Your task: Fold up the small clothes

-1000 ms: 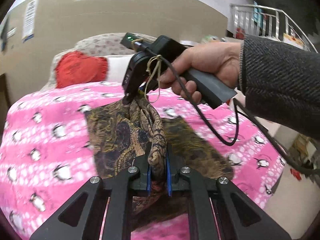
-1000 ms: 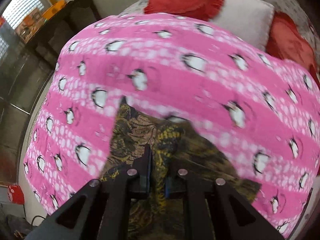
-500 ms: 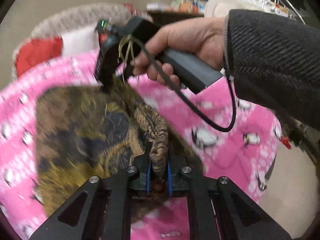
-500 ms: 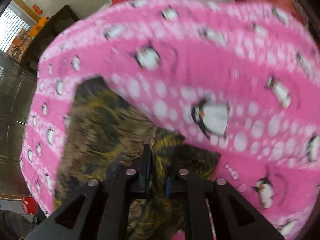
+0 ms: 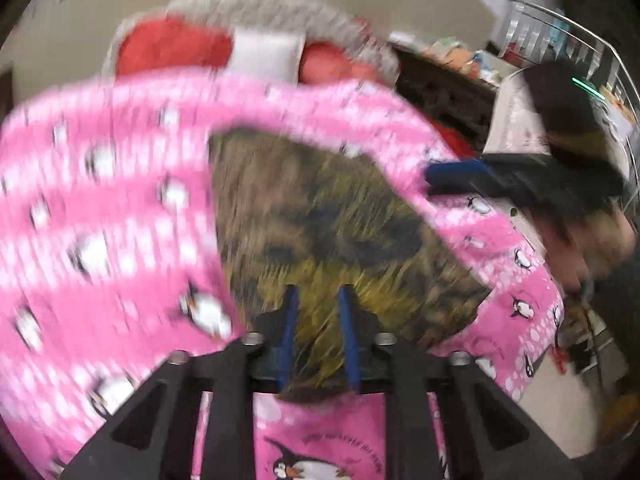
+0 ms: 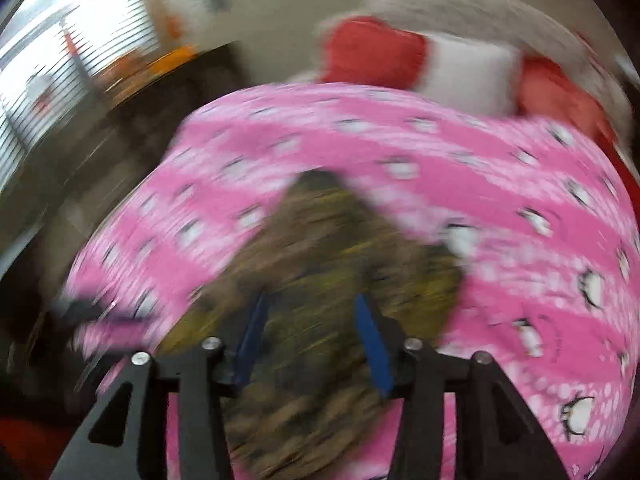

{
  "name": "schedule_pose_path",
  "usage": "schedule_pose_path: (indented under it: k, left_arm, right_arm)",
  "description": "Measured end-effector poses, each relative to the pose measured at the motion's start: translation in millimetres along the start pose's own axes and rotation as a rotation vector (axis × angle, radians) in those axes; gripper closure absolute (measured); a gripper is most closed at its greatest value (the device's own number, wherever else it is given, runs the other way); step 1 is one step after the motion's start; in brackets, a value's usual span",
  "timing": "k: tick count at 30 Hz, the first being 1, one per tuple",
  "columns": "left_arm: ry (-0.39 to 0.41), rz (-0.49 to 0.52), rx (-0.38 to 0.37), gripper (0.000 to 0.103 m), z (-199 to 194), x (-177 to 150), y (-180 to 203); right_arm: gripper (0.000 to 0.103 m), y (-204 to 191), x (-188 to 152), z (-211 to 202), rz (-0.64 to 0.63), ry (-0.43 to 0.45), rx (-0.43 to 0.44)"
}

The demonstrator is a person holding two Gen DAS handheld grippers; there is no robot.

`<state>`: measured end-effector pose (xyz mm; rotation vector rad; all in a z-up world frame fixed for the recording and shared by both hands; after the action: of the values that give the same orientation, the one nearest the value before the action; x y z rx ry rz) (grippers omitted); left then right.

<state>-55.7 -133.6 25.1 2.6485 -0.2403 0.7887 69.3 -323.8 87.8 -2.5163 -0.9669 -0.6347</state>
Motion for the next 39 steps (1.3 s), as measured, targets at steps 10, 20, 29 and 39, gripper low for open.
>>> schedule_pose_path:
  k: [10,20,29,39]
  left_arm:
    - [-0.025,-0.044,-0.025,0.103,2,13,-12]
    - [-0.13,-0.19,0.033,0.103,77,67,-51]
    - [0.025,-0.18,0.085,0.103,56,141,-44]
    - [0.046,-0.24,0.166,0.092,135,156,-67]
  right_arm:
    - [0.057,-37,-81,48,-0.127,-0.167,-0.127]
    - [0.057,9,5,76,0.055,-0.102,-0.265]
    - [0.044,39,19,46,0.336,-0.005,-0.334]
    - [0.025,97,6,100,0.637,0.079,-0.407]
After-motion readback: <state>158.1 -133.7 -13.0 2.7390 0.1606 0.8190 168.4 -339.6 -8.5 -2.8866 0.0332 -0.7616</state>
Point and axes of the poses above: each gripper's, at about its wrist camera, not at the fingertips, and z roughly the way its jaws point, y to its right, x to its top, the point moved 3 cm from there along z, roughly the way its jaws point, and after that the axes turned 8 degrees about -y, right-handed, at the moved point
